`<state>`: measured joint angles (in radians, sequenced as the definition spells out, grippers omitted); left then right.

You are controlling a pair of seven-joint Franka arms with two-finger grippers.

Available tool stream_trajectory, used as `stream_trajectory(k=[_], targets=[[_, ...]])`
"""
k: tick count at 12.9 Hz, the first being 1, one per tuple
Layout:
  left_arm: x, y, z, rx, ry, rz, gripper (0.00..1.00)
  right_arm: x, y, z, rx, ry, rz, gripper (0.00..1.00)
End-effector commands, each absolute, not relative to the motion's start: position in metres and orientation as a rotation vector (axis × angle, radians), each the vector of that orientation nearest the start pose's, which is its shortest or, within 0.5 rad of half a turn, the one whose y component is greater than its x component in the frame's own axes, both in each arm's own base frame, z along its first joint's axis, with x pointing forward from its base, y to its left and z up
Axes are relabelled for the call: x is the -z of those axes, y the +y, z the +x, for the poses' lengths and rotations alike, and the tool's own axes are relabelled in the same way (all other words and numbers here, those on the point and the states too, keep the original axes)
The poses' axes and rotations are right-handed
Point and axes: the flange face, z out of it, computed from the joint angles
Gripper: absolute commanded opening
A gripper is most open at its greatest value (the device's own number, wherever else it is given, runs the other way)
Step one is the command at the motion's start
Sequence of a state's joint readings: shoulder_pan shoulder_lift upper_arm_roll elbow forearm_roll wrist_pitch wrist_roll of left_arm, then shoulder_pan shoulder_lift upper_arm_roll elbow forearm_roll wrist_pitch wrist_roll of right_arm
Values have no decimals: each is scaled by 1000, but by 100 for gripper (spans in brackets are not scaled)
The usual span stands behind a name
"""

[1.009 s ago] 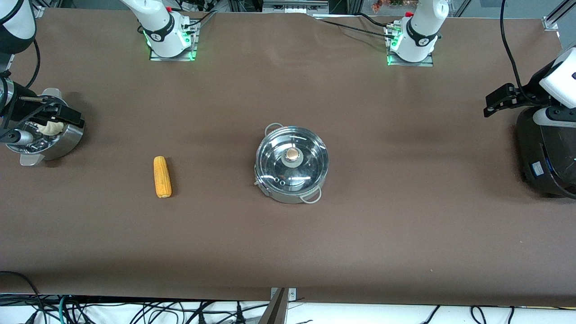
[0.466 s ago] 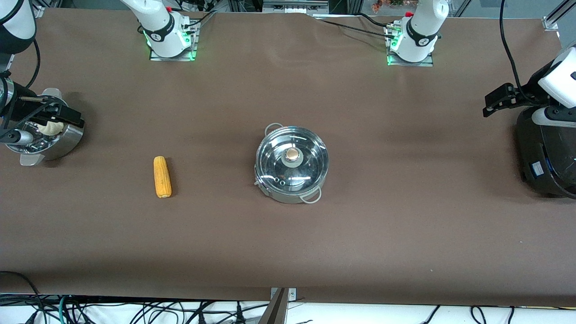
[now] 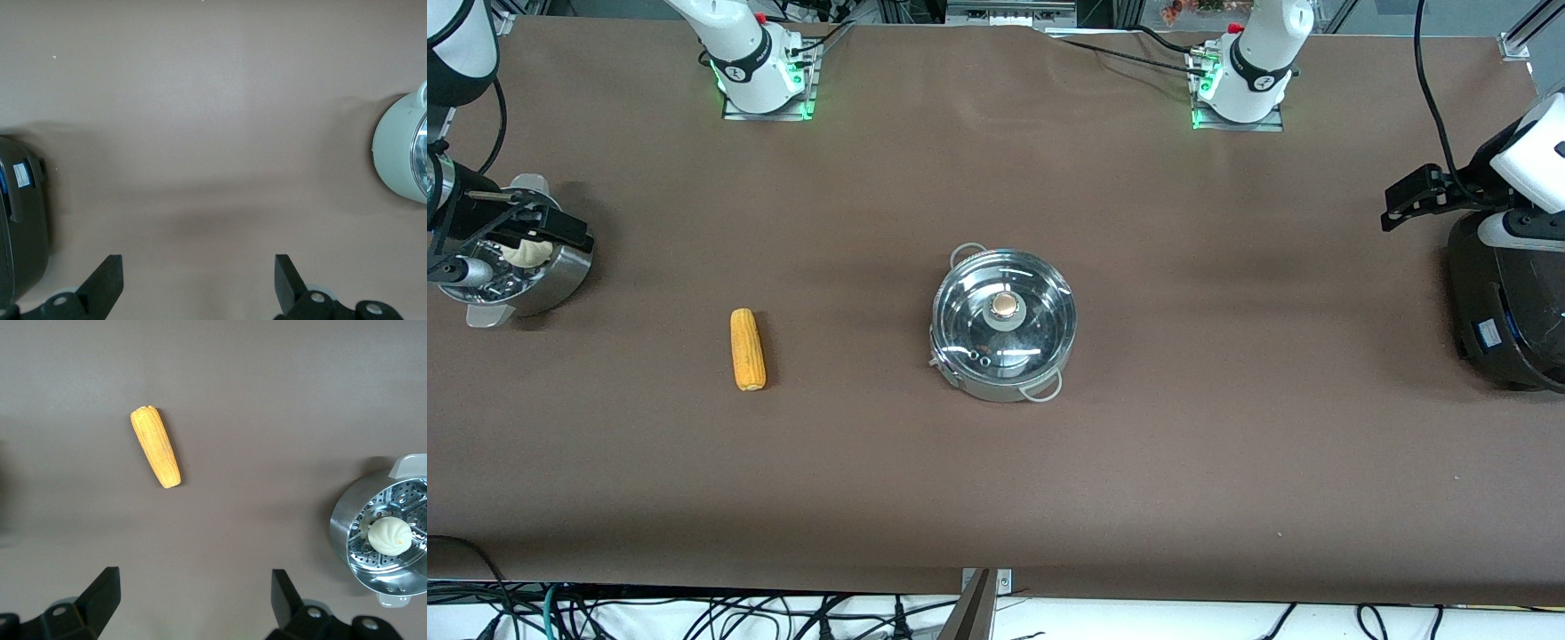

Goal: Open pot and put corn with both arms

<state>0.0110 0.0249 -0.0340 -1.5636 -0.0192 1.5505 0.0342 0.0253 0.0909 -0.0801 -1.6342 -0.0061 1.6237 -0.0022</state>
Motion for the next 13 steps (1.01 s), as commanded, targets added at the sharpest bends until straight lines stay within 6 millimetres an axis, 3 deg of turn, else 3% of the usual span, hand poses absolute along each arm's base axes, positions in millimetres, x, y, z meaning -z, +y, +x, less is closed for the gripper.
stream_trajectory(k=[1,3,6,9,10,11,13], targets=[[-618,-26,562,-70,145,-3148,100,-553,-32,581,-148,71,-3150,100],[-605,-49,565,-138,216,-3148,100,-553,-32,581,-148,83,-3150,100],[-574,-110,572,-221,368,-3124,100,-553,-31,582,-148,85,-3157,100],[-556,-175,592,-239,496,-3152,100,-552,-31,582,-150,86,-3152,100],[-549,-197,598,-243,475,-3161,100,-544,-31,584,-174,85,-3151,100],[-544,-220,605,-229,418,-3167,100,-524,-32,591,-237,92,-3147,100],[-534,-269,613,-210,310,-3175,100,-519,-36,593,-245,78,-3146,100]])
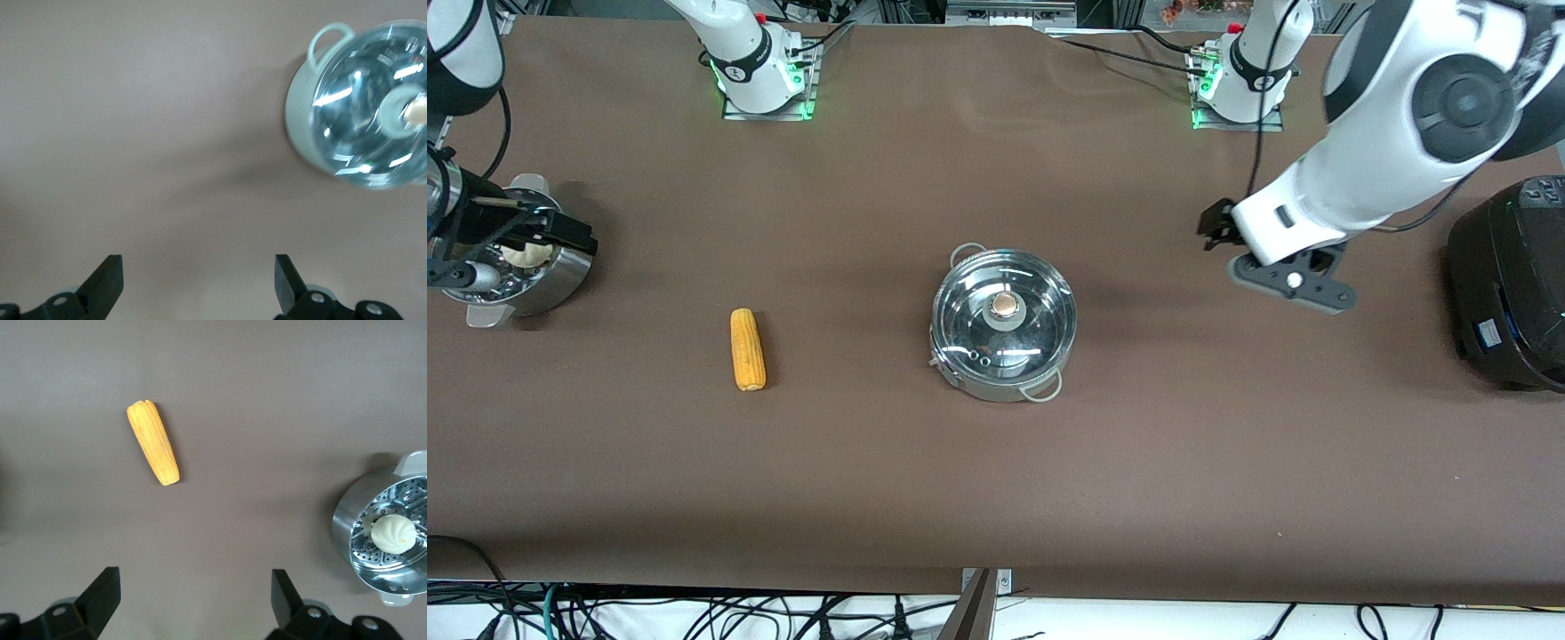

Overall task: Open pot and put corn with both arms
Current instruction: 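Reach the left gripper to the lid knob while the right gripper approaches the corn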

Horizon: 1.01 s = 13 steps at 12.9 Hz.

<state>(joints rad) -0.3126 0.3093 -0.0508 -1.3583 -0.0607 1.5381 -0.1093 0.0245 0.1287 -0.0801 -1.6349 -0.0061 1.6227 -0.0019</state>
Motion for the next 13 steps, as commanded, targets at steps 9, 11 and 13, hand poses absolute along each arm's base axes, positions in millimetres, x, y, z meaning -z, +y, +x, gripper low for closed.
stream_trajectory(k=[9,11,13], targets=[[-429,-452,592,-77,-131,-3234,100,-452,-8,632,-191,78,-3032,100],[-409,-476,580,-57,-141,-3237,100,-428,11,643,-161,39,-3038,100],[-375,-490,580,-35,-121,-3240,100,-398,35,655,-134,5,-3044,100]])
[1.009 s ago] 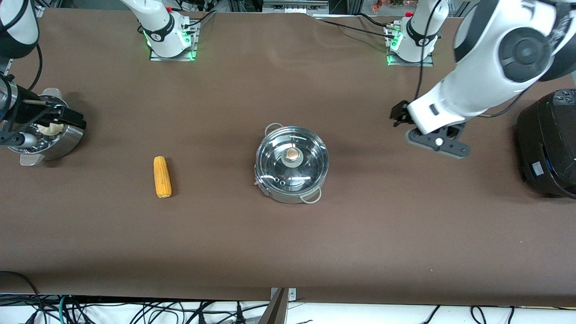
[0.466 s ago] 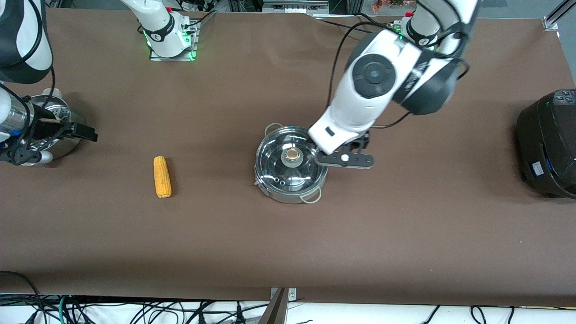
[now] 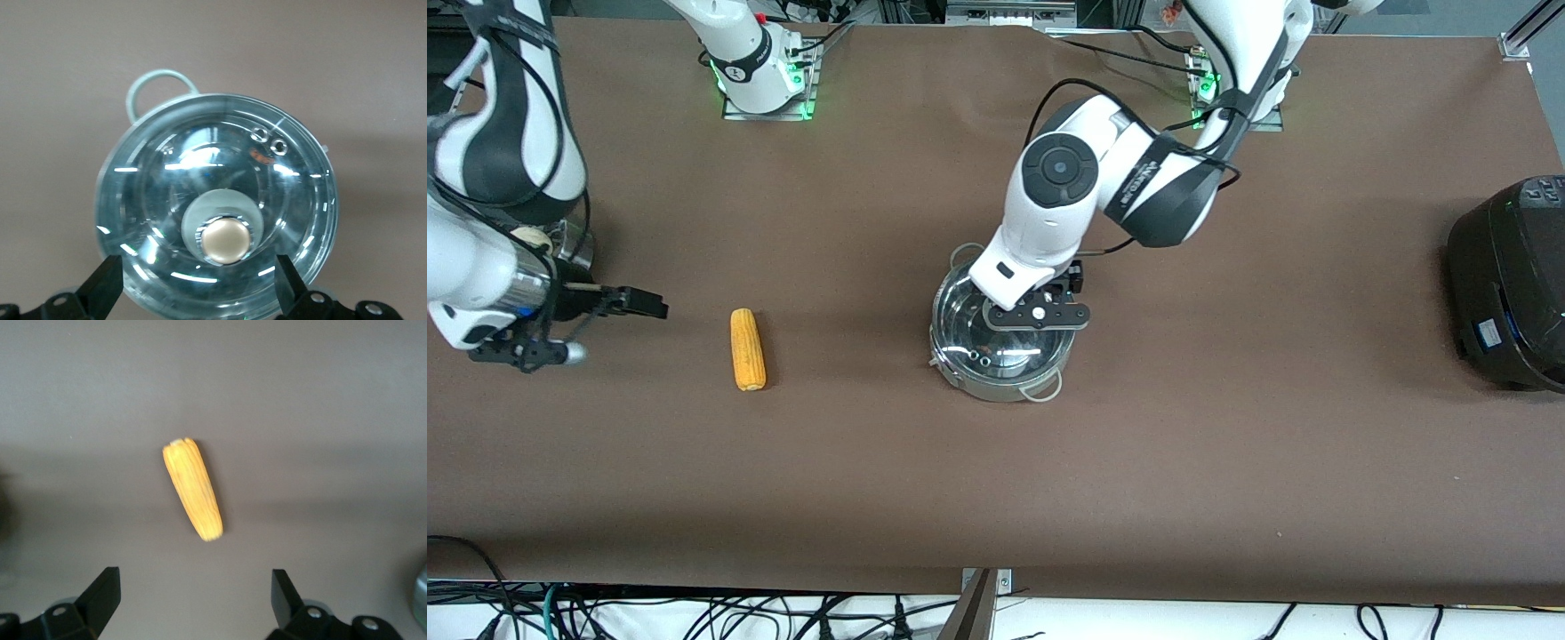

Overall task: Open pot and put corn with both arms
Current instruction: 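Reach the left gripper to the lid knob while the right gripper approaches the corn, then grasp the lid knob with the left gripper while the right gripper grasps the corn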

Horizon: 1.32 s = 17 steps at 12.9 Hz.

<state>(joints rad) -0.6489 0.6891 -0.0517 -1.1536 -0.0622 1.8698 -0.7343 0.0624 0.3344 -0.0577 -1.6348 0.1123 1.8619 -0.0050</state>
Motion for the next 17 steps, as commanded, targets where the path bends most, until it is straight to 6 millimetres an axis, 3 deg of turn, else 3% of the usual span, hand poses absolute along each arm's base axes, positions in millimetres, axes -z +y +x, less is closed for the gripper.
stream_trajectory(k=[1,4,6,13,16,17], targets=[[-362,-494,583,-14,-120,-3249,100,-381,44,660,-118,-11,-3049,100],[-346,-495,580,-31,-112,-3231,100,-344,58,666,-86,-57,-3058,100],[-346,-497,579,14,-75,-3200,100,-322,62,665,-20,-140,-3065,100],[-347,-506,567,1,-40,-3189,99,-262,65,640,103,-239,-3071,100],[-347,-504,568,1,-39,-3187,92,-237,72,622,165,-253,-3069,100],[-346,-504,568,-1,-39,-3186,83,-231,76,616,183,-264,-3065,100]])
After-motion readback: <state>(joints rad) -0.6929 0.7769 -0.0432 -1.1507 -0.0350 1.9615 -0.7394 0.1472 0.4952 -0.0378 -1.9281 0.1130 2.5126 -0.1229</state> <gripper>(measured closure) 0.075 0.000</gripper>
